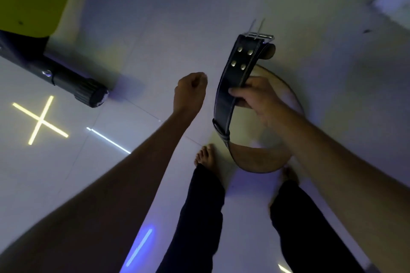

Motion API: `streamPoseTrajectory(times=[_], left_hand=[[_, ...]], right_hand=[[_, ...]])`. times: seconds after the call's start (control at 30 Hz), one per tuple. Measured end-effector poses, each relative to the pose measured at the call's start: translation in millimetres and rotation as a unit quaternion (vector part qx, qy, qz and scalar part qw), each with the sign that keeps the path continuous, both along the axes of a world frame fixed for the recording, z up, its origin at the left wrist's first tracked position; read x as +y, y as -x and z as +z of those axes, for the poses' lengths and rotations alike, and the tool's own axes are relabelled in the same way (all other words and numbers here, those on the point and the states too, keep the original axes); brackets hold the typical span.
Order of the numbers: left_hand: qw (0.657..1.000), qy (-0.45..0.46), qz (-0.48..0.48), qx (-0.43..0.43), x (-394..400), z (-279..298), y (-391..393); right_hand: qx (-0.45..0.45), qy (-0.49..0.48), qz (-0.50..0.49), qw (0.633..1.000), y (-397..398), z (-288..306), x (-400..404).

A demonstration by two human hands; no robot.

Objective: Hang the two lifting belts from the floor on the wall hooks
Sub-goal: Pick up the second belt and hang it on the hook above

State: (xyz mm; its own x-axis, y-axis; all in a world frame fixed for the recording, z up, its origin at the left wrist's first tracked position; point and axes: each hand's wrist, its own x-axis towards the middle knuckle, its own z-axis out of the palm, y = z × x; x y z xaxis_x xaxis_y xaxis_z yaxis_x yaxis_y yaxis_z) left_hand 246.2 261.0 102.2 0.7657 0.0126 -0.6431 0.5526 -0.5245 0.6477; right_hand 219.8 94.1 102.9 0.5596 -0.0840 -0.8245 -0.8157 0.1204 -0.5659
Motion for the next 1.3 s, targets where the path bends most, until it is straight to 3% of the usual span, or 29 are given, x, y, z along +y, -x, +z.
streamPoseTrajectory(times=[0.27,0.43,0.6,0.73,0.93,1.1,1.3], left_hand=[[0.977,0.181,-0.109,-0.017,-137.1,227.3,-27.3],[0.958,0.199,-0.196,-0.066,-197.3,364.0,-11.0],[0.930,0.225,-0.271,-0.105,-239.7,480.6,20.5],[0.910,0.248,-0.277,-0.181,-264.5,561.0,36.7],[0.853,0.298,-0.308,-0.298,-275.1,676.3,63.0],[0.806,0.368,-0.287,-0.363,-274.0,759.1,99.3],[0.766,0.420,-0.255,-0.415,-296.3,862.2,129.4]], right_hand=[[-0.048,0.012,0.026,0.998,59.1,209.6,-96.6],[-0.095,0.072,0.069,0.990,105.6,333.4,-155.9],[-0.168,0.094,0.037,0.981,135.8,445.6,-210.3],[-0.217,0.090,0.017,0.972,152.9,526.2,-234.5],[-0.288,0.111,-0.017,0.951,178.1,644.2,-245.1],[-0.387,0.169,-0.095,0.902,207.4,730.3,-233.3],[-0.492,0.235,-0.218,0.809,231.7,842.1,-238.9]])
